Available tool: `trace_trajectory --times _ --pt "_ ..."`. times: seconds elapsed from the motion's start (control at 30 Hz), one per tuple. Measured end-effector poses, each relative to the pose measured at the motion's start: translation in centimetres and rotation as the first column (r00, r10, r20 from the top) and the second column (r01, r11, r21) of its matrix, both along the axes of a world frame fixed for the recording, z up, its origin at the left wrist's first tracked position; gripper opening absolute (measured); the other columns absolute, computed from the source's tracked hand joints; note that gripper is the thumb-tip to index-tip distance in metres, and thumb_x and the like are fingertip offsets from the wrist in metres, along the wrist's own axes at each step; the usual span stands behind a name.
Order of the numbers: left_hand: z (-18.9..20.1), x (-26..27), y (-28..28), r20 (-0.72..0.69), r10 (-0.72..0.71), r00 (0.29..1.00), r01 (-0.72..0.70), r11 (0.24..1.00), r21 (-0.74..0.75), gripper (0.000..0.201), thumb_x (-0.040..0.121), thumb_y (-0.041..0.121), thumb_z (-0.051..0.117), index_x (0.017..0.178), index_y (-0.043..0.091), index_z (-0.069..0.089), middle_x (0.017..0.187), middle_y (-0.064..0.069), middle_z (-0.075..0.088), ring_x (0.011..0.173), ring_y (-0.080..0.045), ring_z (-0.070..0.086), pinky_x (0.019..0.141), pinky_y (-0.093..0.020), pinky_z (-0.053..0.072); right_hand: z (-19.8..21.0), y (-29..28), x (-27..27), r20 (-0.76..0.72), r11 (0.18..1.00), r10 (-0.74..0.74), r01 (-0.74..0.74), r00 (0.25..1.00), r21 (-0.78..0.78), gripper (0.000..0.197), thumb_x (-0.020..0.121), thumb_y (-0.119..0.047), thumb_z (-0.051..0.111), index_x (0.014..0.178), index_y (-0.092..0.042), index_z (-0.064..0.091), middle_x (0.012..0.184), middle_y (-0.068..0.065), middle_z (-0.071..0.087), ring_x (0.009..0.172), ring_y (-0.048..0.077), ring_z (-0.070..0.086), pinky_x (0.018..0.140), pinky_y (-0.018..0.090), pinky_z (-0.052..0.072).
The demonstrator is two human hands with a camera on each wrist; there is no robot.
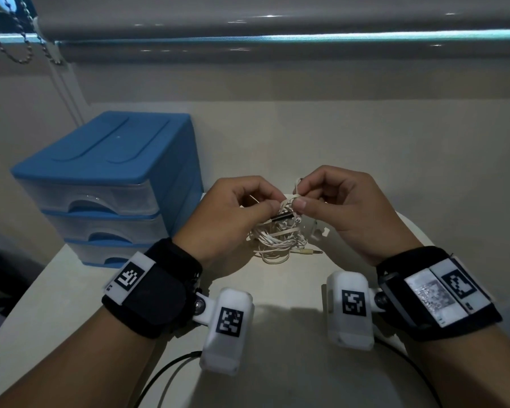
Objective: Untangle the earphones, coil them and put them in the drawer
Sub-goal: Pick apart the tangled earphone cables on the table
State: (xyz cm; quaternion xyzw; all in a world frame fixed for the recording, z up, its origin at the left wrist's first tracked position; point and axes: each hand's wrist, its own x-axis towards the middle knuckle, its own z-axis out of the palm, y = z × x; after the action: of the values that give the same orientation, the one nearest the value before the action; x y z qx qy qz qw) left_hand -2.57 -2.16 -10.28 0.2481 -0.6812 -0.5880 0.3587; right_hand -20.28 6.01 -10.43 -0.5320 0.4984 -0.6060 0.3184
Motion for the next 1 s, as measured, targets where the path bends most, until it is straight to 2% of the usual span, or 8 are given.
trace_trajectory --times 0.17,0.33,0.47,0.6,0.67,0.77,0.87,1.0 --pt "-0.4 -0.1 -0.2 -0.03 -0.003 1.0 0.008 0.985 0.17 0.014 0.097 -0.003 0.059 0.098 -0.008 0.072 0.09 -0.025 0.069 0.083 -0.033 0.065 0.078 -0.041 0.053 -0.1 -0.1 -0.2 -0.007 1.0 0.004 -0.004 1.0 0.029 0.011 0.084 0.005 0.074 0.088 -0.001 0.067 0.074 0.015 0.06 0.07 0.025 0.051 0.062 0.025 0.046" --pt "-0.5 -0.2 -1.1 0.068 0.098 0.993 -0.105 0.99 0.095 0.017 0.093 0.023 0.059 0.086 0.017 0.074 0.087 -0.015 0.066 0.08 -0.03 0.06 0.08 -0.045 0.046 0.2 -0.1 -0.9 -0.138 0.992 0.044 -0.027 0.989 0.125 0.002 0.075 -0.006 0.064 0.075 -0.008 0.065 0.066 0.001 0.056 0.06 0.013 0.046 0.057 0.025 0.037" --pt "-0.2 -0.1 -1.0 0.047 0.119 0.992 -0.12 0.992 0.027 0.018 0.103 0.016 0.056 0.09 0.016 0.069 0.08 -0.002 0.062 0.069 -0.014 0.058 0.067 -0.031 0.047 0.4 0.0 -0.8 -0.121 0.993 -0.026 0.04 0.992 0.111 0.022 0.083 -0.019 0.061 0.066 -0.005 0.063 0.069 0.022 0.05 0.063 0.018 0.039 0.06 0.027 0.033" --pt "-0.2 -0.2 -0.6 0.006 0.051 0.999 -0.051 0.999 0.002 0.012 0.1 0.022 0.061 0.097 0.012 0.069 0.087 -0.01 0.06 0.08 -0.029 0.055 0.076 -0.043 0.046 0.3 -0.2 -0.7 -0.087 0.995 -0.098 0.097 0.991 -0.018 0.019 0.088 -0.019 0.073 0.08 -0.005 0.063 0.07 0.014 0.052 0.063 0.012 0.045 0.06 0.018 0.041" --pt "-0.1 -0.2 -0.4 0.02 0.05 0.999 -0.049 0.998 -0.049 0.012 0.099 0.022 0.062 0.098 0.013 0.069 0.087 -0.013 0.063 0.081 -0.029 0.059 0.077 -0.044 0.05 0.3 -0.2 -0.3 -0.135 1.0 -0.013 0.013 0.991 -0.005 0.013 0.089 -0.019 0.073 0.089 -0.006 0.073 0.081 0.03 0.059 0.067 0.026 0.05 0.066 0.026 0.046" --pt "0.1 0.0 -0.4 0.023 0.044 0.999 -0.041 0.992 -0.123 0.012 0.1 0.021 0.062 0.1 0.012 0.07 0.094 -0.025 0.065 0.082 -0.029 0.061 0.076 -0.044 0.051 0.1 0.0 -0.1 -0.17 0.994 0.095 -0.084 0.981 0.066 0.01 0.091 -0.013 0.074 0.091 -0.004 0.077 0.085 0.031 0.069 0.074 0.041 0.063 0.076 0.04 0.051" --pt "0.3 0.1 -0.3 0.039 0.047 0.998 -0.04 0.987 -0.154 0.012 0.097 0.022 0.065 0.098 0.011 0.072 0.097 -0.027 0.066 0.083 -0.029 0.062 0.077 -0.044 0.052 0.2 0.1 0.1 -0.16 0.993 0.109 -0.102 0.981 0.054 0.008 0.09 -0.006 0.072 0.088 0.001 0.076 0.082 0.027 0.07 0.071 0.025 0.064 0.071 0.031 0.052" --pt "0.1 0.1 -0.4 0.055 0.023 0.998 -0.015 0.989 -0.146 0.011 0.094 0.022 0.07 0.096 0.013 0.075 0.097 -0.023 0.071 0.092 -0.044 0.067 0.09 -0.061 0.053 0.0 0.1 0.3 -0.054 0.993 0.115 -0.114 0.992 0.026 0.012 0.09 -0.002 0.071 0.091 0.01 0.073 0.074 0.024 0.069 0.064 0.016 0.063 0.063 0.023 0.051"
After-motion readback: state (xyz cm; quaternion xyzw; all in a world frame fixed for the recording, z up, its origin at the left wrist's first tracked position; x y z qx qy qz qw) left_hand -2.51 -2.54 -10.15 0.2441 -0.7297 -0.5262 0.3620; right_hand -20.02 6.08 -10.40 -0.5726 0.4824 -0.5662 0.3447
